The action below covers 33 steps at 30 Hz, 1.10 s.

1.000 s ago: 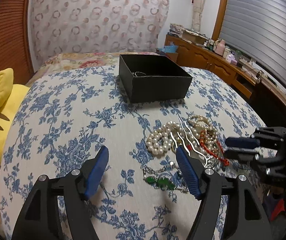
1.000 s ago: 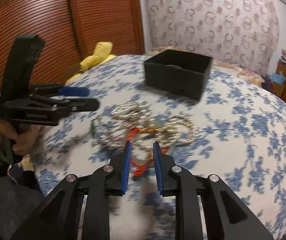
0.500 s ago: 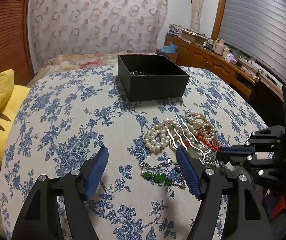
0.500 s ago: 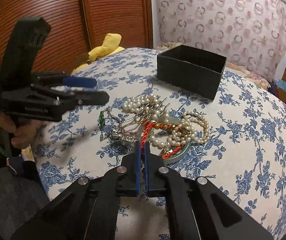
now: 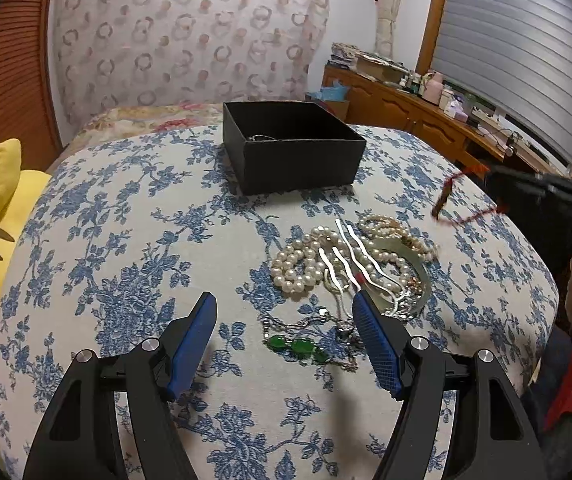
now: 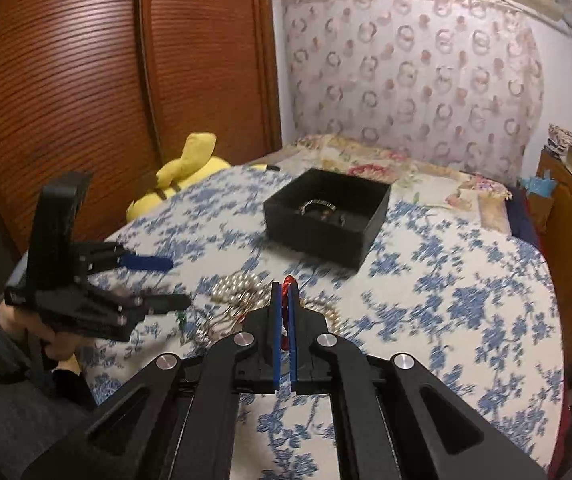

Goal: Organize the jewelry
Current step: 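Move both tools back to the pile while the right tool grasps the red string bracelet, then grasp and lift the pearl necklace with the left tool while the right tool holds the red bracelet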

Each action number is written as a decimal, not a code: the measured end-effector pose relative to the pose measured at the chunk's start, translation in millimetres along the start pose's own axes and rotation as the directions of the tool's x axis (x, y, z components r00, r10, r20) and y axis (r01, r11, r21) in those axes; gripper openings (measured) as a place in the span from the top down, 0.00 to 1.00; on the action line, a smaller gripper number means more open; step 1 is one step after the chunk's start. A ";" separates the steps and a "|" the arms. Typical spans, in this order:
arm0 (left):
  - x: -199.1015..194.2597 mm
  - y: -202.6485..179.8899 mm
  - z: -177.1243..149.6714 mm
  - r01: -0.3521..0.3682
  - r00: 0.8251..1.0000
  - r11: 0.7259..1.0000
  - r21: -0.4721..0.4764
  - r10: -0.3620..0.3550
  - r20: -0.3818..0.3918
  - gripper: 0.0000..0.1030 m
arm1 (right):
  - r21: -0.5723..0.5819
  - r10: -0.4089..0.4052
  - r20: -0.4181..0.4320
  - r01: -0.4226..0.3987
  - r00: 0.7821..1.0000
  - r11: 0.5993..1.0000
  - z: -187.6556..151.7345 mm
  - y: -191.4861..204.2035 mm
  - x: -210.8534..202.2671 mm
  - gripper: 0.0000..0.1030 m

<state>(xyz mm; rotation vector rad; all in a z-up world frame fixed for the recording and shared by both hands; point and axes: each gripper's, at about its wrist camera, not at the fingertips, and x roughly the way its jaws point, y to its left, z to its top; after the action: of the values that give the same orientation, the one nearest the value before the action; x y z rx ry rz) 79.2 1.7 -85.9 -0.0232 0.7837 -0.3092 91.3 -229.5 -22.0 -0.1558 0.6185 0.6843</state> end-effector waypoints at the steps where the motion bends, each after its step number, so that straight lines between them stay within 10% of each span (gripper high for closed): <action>1: -0.1 -1.1 -0.1 0.002 1.000 1.000 0.002 -0.002 0.000 0.35 | 0.001 -0.004 0.004 0.004 1.000 1.000 1.5 -1.6 -1.3 0.97; 14: 3.8 -8.2 -0.8 0.031 1.000 0.999 0.011 -0.031 -0.006 0.35 | 0.014 -0.063 -0.005 0.063 0.998 0.998 -8.8 -16.7 -2.3 0.97; 24: 35.1 8.1 26.1 0.054 0.997 0.998 -0.023 -0.055 -0.057 0.75 | 0.035 -0.060 -0.048 0.061 0.997 0.997 -30.1 -18.4 14.6 0.97; 33: 63.2 -7.7 35.1 -0.013 0.992 0.993 0.116 0.028 -0.125 0.78 | 0.030 -0.047 -0.062 0.049 0.997 0.998 -34.2 -14.5 19.3 0.97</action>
<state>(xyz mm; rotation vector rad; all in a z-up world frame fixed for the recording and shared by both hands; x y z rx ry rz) 143.8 -26.9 -103.6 0.1135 0.8905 -0.3379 95.6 -241.5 -61.8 -0.1624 0.6824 0.6252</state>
